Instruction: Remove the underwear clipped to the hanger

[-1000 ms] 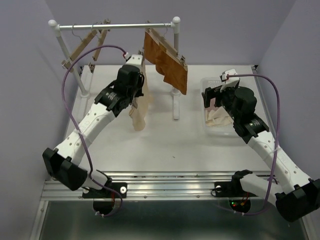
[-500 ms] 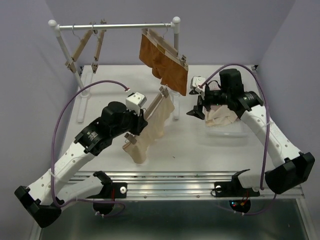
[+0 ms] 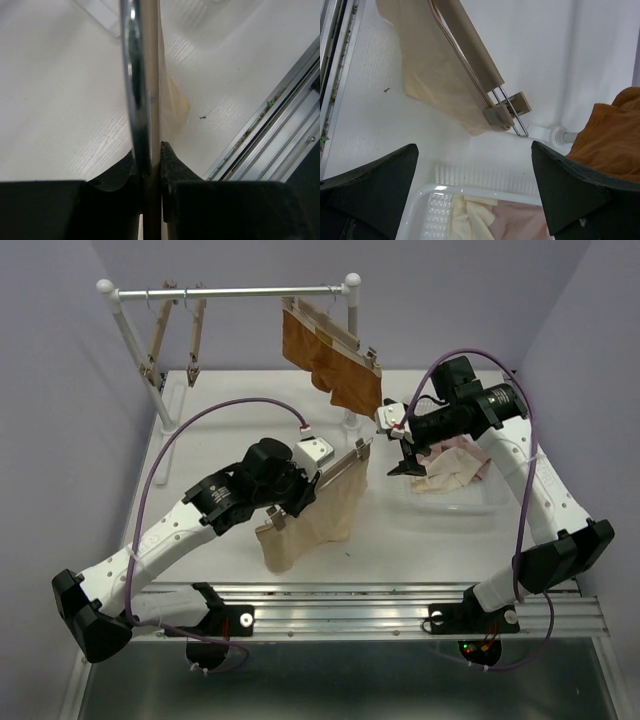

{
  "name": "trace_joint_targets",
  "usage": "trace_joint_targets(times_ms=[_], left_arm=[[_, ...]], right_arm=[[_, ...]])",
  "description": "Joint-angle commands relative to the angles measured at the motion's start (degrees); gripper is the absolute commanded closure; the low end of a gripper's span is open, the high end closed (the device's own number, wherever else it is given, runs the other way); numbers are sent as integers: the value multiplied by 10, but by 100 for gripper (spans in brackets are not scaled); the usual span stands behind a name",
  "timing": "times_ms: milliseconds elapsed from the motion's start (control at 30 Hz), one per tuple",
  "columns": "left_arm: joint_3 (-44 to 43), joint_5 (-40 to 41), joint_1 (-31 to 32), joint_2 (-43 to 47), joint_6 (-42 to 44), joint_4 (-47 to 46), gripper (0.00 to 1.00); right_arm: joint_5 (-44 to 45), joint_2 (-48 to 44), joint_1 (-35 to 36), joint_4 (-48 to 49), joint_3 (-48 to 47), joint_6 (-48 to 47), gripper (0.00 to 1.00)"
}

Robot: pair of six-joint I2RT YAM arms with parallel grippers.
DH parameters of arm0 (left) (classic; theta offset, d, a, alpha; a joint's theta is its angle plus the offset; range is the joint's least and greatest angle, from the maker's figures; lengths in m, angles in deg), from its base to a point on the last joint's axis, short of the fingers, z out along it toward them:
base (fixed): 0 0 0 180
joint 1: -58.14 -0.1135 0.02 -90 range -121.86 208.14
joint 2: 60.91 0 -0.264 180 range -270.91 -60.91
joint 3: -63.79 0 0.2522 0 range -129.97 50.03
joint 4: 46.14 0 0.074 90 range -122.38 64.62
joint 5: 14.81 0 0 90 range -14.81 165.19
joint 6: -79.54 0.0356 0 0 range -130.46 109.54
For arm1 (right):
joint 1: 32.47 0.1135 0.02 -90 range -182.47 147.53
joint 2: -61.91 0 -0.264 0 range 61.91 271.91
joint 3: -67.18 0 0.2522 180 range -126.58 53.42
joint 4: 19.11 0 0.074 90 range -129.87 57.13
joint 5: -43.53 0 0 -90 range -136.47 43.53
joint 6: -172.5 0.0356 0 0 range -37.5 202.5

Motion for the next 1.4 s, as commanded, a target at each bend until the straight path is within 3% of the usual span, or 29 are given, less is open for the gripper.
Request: trace_joint_targets(times_ms=[0, 267, 1100, 1167, 1200, 1267, 1300, 1333, 1367], left_arm=[[-46, 29, 23, -4, 31, -4, 100], [-57, 63, 66, -17, 43, 12, 100], [-41, 103, 91, 7, 37, 16, 100], [-39, 106, 91, 3, 37, 16, 100], [-39, 106, 92, 2, 37, 15, 100], [-39, 108, 91, 0, 37, 15, 100], [-38, 109, 92, 0, 36, 14, 100], [-38, 110, 92, 0, 37, 13, 100], [-38, 111, 91, 0, 35, 14, 100]], right_arm=[[-7, 7, 14, -40, -28, -33, 0], [7, 30, 41, 21, -32, 41, 0], [129, 41, 98, 52, -13, 98, 2], [128, 44, 98, 43, -15, 89, 7], [124, 44, 98, 39, -17, 86, 20], [123, 44, 103, 34, -16, 82, 38], [121, 44, 103, 30, -16, 74, 58], [121, 44, 103, 27, -18, 71, 68], [123, 45, 103, 15, -19, 59, 94]])
